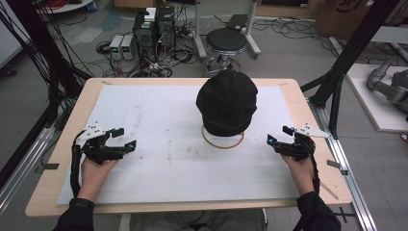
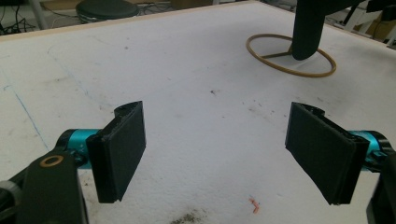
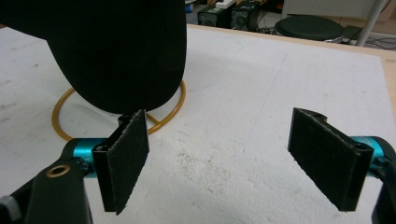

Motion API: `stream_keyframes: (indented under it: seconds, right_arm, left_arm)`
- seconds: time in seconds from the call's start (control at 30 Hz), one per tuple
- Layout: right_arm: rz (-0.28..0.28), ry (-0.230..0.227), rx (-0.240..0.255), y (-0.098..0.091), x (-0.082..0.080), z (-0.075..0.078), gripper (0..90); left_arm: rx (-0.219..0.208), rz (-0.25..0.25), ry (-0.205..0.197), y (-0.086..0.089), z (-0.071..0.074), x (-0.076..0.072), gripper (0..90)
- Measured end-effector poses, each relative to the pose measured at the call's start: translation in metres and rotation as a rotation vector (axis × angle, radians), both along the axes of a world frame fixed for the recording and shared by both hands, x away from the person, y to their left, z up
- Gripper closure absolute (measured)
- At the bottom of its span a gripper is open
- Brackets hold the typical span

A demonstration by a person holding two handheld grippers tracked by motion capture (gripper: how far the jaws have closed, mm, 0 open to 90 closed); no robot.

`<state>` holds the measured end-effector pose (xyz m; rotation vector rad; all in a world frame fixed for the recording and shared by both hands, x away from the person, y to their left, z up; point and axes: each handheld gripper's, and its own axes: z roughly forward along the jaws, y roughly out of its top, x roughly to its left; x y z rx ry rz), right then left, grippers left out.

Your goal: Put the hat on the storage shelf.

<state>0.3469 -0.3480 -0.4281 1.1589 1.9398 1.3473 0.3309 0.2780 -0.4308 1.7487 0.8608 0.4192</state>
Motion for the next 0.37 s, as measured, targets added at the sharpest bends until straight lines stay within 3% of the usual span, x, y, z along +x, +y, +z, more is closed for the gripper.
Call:
stream_keyframes:
  seconds: [0.37]
  right_arm:
    - [0.006, 0.002, -0.003, 0.0015, 0.0013, -0.0004, 19.9]
  left_arm:
    - [0.006, 0.001, 0.005, 0.0008, 0.0, -0.0001, 20.1]
